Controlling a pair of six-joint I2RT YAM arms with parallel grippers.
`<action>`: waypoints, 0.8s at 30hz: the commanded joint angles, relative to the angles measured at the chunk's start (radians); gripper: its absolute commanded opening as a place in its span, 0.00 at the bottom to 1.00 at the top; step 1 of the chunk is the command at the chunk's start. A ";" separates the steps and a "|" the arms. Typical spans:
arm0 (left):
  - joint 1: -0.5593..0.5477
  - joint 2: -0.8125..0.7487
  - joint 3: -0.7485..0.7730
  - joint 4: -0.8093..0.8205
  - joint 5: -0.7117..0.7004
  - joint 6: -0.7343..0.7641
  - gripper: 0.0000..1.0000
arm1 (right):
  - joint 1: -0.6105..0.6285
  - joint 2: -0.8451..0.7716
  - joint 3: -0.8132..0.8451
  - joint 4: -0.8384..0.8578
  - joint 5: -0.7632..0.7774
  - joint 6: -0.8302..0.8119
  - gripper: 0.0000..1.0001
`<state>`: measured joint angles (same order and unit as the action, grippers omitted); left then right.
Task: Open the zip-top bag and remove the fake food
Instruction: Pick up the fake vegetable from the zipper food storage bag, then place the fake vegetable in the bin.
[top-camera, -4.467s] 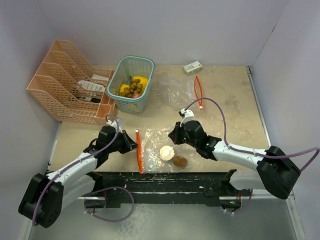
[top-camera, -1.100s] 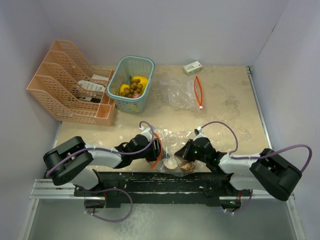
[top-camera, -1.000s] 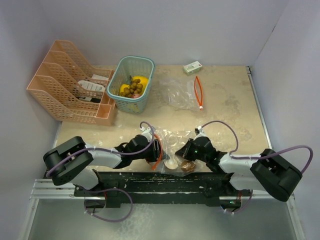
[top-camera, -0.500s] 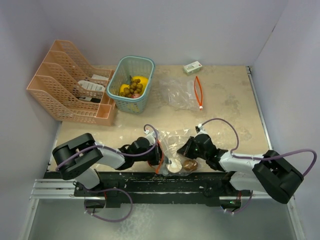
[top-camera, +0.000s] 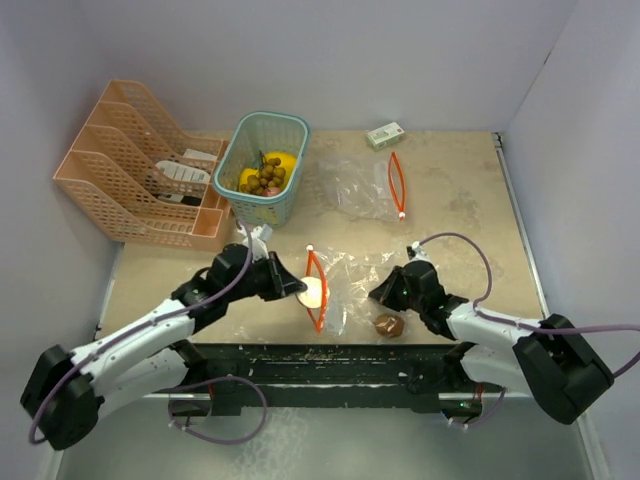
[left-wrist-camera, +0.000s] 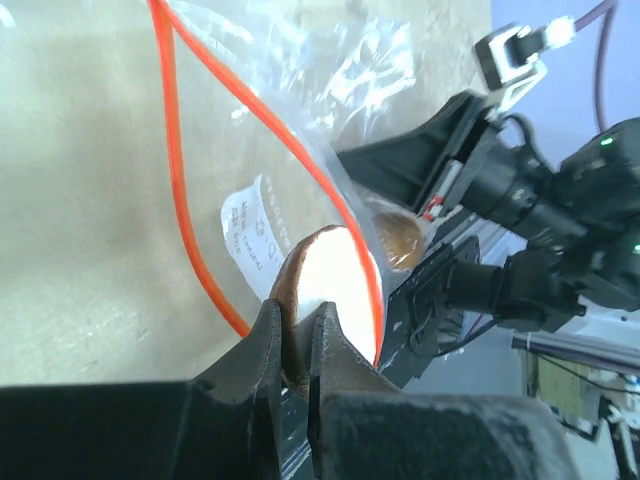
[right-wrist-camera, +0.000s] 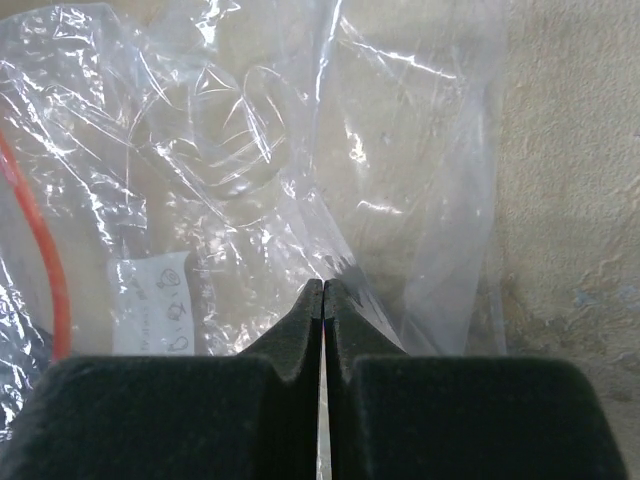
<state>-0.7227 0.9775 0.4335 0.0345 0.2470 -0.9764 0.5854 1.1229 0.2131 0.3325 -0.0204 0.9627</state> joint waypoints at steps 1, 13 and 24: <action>0.036 -0.144 0.189 -0.417 -0.143 0.159 0.05 | -0.007 0.038 -0.013 0.046 -0.033 -0.026 0.00; 0.148 0.129 0.729 -0.549 -0.566 0.395 0.08 | -0.009 0.000 -0.020 0.032 -0.038 -0.031 0.00; 0.484 0.461 0.964 -0.408 -0.445 0.457 0.35 | -0.009 -0.172 0.011 -0.123 -0.043 -0.028 0.00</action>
<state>-0.3241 1.3979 1.3392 -0.4595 -0.2558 -0.5541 0.5812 0.9867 0.1913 0.2737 -0.0490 0.9497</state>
